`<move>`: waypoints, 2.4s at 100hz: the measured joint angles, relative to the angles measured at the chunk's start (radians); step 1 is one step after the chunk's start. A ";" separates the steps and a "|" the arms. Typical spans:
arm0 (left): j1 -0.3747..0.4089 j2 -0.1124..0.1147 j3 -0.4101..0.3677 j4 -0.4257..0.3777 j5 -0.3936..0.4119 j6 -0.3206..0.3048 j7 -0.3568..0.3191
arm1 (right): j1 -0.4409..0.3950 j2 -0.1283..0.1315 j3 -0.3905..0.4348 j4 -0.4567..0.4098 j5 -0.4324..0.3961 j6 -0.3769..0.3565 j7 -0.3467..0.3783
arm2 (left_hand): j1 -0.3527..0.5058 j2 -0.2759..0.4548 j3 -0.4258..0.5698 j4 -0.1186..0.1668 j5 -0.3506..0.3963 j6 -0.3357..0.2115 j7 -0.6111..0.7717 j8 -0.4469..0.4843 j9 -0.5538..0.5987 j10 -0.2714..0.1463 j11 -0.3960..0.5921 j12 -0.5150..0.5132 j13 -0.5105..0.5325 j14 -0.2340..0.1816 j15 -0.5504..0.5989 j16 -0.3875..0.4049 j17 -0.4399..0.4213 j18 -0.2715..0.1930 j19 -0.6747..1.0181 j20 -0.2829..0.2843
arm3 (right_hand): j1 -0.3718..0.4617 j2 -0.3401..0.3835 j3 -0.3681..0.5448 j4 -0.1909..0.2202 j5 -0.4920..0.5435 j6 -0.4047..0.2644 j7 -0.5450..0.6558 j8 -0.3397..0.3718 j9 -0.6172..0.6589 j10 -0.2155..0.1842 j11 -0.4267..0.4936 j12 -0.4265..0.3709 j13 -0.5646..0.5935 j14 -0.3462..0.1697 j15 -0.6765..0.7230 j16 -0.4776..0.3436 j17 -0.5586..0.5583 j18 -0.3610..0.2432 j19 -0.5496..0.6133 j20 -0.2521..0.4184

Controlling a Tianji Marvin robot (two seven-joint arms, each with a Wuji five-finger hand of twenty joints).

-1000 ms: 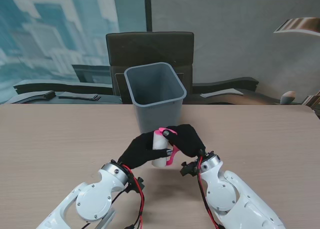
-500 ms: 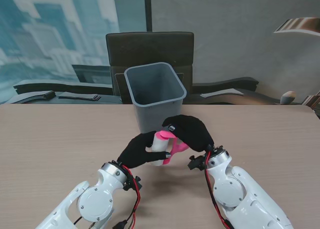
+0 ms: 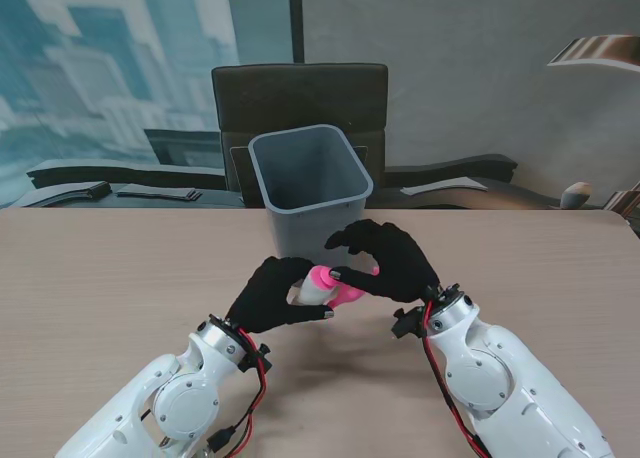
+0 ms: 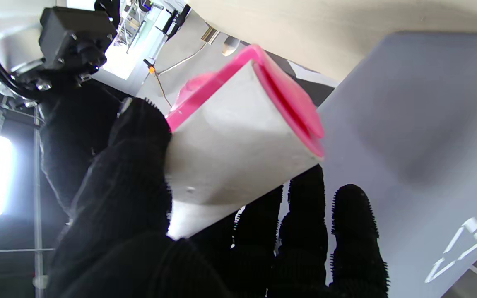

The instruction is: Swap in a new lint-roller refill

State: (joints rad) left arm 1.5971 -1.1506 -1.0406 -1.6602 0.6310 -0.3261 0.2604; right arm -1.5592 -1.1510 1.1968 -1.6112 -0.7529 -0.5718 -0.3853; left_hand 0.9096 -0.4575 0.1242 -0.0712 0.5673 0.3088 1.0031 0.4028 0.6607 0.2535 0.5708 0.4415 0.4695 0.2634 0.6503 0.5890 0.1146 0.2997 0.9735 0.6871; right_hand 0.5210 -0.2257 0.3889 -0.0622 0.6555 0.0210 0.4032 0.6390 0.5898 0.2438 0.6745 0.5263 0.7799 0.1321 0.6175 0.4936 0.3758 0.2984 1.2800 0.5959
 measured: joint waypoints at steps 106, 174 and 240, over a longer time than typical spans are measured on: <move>-0.018 0.008 0.012 0.028 -0.006 -0.015 0.006 | 0.012 0.003 -0.060 0.026 0.015 0.016 -0.027 | 0.003 0.000 0.000 0.001 0.000 -0.003 0.000 0.000 0.001 -0.001 0.000 0.000 0.000 0.000 0.000 0.000 0.000 0.000 0.011 0.000 | 0.055 -0.071 0.262 0.082 0.003 0.003 0.057 -0.042 -0.027 -0.001 0.000 -0.026 -0.017 -0.011 -0.013 -0.002 -0.017 0.000 -0.025 0.013; -0.025 0.008 0.012 0.028 -0.005 -0.011 0.001 | -0.001 -0.006 -0.053 0.022 0.034 0.018 -0.047 | 0.003 0.000 0.000 0.002 0.000 -0.006 0.000 0.000 0.001 -0.002 0.000 0.000 0.000 0.000 0.000 0.000 0.000 0.000 0.012 0.000 | 0.035 0.022 0.036 0.082 0.041 0.040 0.033 0.005 0.009 -0.001 0.016 -0.026 0.005 -0.011 -0.009 -0.002 -0.011 0.004 -0.025 0.013; -0.028 0.008 0.016 0.033 -0.011 -0.013 -0.004 | 0.011 -0.005 -0.079 0.032 0.048 0.028 -0.027 | 0.003 0.000 0.000 0.003 0.000 -0.007 0.000 0.000 0.001 -0.002 0.000 0.000 0.000 0.000 0.000 0.000 0.000 0.000 0.012 0.000 | 0.071 0.021 0.038 0.082 0.053 0.042 0.033 0.006 0.020 -0.001 0.020 -0.026 0.016 -0.011 0.001 -0.002 -0.011 0.007 -0.025 0.013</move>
State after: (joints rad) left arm 1.5693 -1.1426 -1.0250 -1.6267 0.6200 -0.3393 0.2568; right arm -1.5480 -1.1565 1.1180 -1.5794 -0.7049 -0.5442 -0.4125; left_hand 0.9126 -0.4575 0.1245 -0.0681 0.5673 0.3021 1.0029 0.4024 0.6616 0.2516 0.5711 0.4414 0.4695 0.2634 0.6507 0.5890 0.1146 0.2997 0.9854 0.6871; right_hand 0.5923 -0.2044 0.4268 0.0194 0.7085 0.0626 0.4359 0.6449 0.6094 0.2433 0.6943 0.5005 0.7964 0.1207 0.6183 0.4919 0.3651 0.3049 1.2547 0.6092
